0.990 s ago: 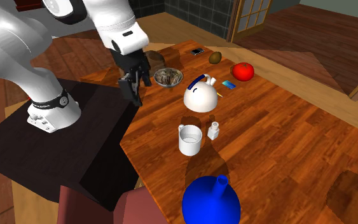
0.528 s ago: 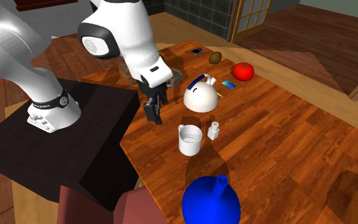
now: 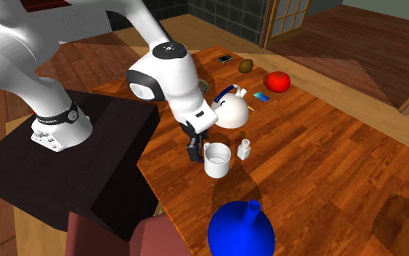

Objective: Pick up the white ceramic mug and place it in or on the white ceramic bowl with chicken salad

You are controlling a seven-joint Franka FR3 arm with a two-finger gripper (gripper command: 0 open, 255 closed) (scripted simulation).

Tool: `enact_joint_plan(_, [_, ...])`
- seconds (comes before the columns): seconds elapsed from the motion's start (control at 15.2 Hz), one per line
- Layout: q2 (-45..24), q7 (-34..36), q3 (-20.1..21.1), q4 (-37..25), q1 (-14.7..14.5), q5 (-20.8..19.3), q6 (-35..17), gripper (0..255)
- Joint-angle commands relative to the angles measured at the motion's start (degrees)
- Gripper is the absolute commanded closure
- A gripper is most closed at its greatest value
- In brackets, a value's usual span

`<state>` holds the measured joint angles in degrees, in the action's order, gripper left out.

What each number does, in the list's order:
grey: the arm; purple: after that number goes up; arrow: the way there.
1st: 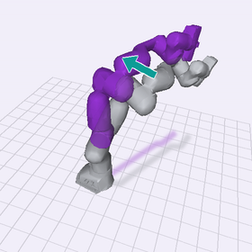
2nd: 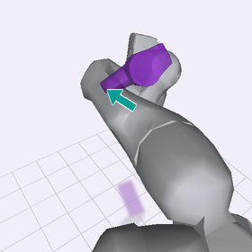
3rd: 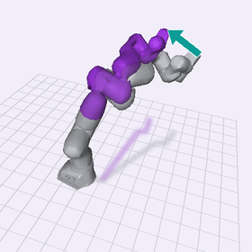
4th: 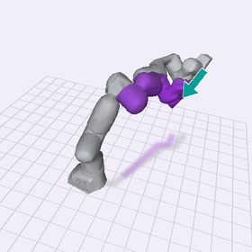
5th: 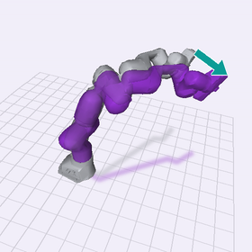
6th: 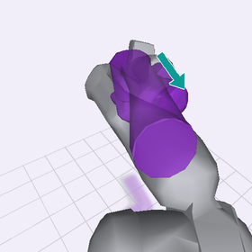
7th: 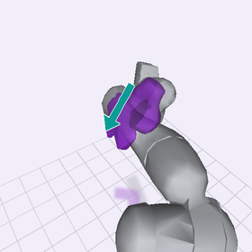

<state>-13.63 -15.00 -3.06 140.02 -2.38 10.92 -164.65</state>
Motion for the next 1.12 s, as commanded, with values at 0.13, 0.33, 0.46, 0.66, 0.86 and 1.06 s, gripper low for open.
enact_joint_plan(0.13, [-10.16,-2.17,2.68,-6.20,1.52,2.96,-4.48,0])
enact_joint_plan(0.33, [-15.54,-2.82,3.91,-9.87,2.40,3.60,-6.45,0])
enact_joint_plan(0.46, [-17.32,-2.98,4.25,-10.80,2.63,3.73,-7.33,0])
enact_joint_plan(0.66, [-20.01,-3.20,4.69,-12.28,2.94,3.88,-8.56,0])
enact_joint_plan(0.86, [-21.42,-3.29,4.90,-13.09,3.08,3.93,-9.18,0])
enact_joint_plan(1.06, [-21.42,-3.29,4.90,-13.09,3.08,3.93,-9.18,0])
